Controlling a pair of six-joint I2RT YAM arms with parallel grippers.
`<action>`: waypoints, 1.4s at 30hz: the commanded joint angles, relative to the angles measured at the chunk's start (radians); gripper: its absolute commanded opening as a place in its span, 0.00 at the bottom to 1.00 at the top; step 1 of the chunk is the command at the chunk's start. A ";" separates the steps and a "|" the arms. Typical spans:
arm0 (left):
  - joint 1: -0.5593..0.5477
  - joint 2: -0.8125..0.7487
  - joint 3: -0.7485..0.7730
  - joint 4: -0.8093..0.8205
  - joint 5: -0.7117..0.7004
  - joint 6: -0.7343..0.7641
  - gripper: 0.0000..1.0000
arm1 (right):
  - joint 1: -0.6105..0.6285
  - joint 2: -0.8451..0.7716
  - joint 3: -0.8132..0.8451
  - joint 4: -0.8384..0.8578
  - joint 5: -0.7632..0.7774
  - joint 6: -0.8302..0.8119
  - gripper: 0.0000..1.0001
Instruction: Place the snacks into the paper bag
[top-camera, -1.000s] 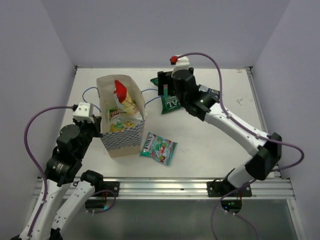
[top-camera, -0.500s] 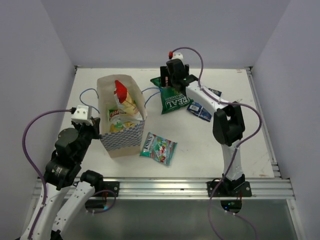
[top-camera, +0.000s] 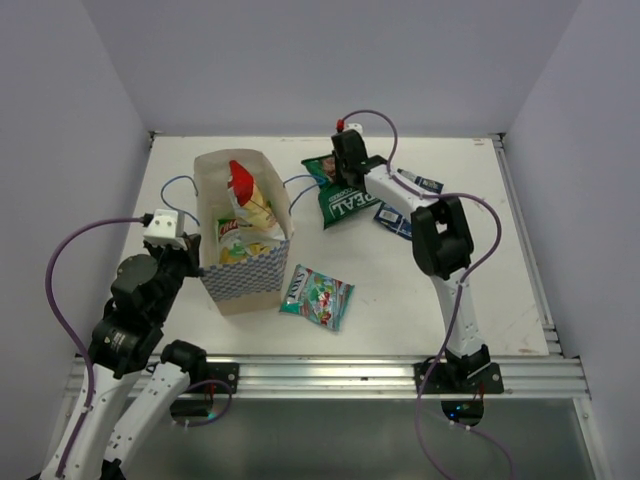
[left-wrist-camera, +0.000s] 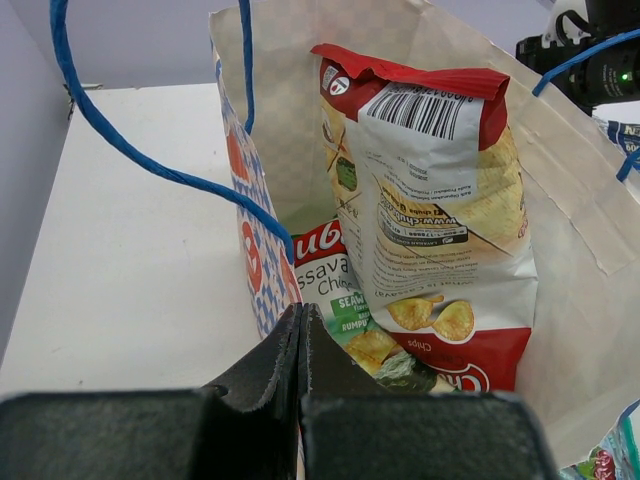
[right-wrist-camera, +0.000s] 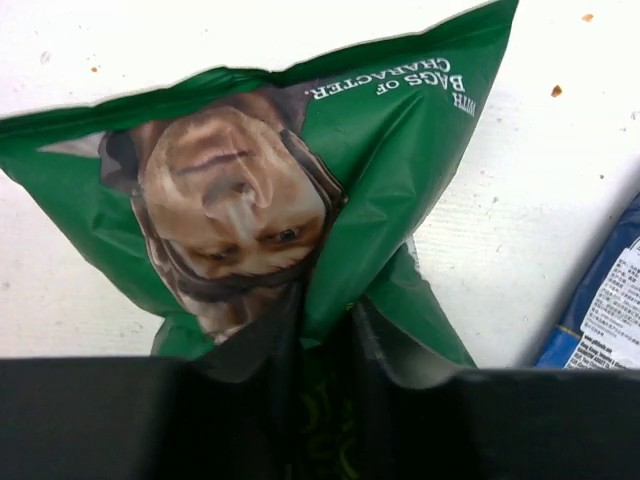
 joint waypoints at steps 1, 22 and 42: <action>-0.006 0.009 0.001 0.061 0.004 0.023 0.00 | 0.006 -0.071 -0.024 -0.017 0.003 -0.018 0.21; -0.006 0.059 0.020 0.067 0.027 0.043 0.00 | 0.045 -0.742 -0.228 0.710 -0.571 0.236 0.00; -0.006 0.052 0.032 0.045 -0.002 0.037 0.00 | 0.242 0.006 0.383 1.483 -0.769 1.130 0.00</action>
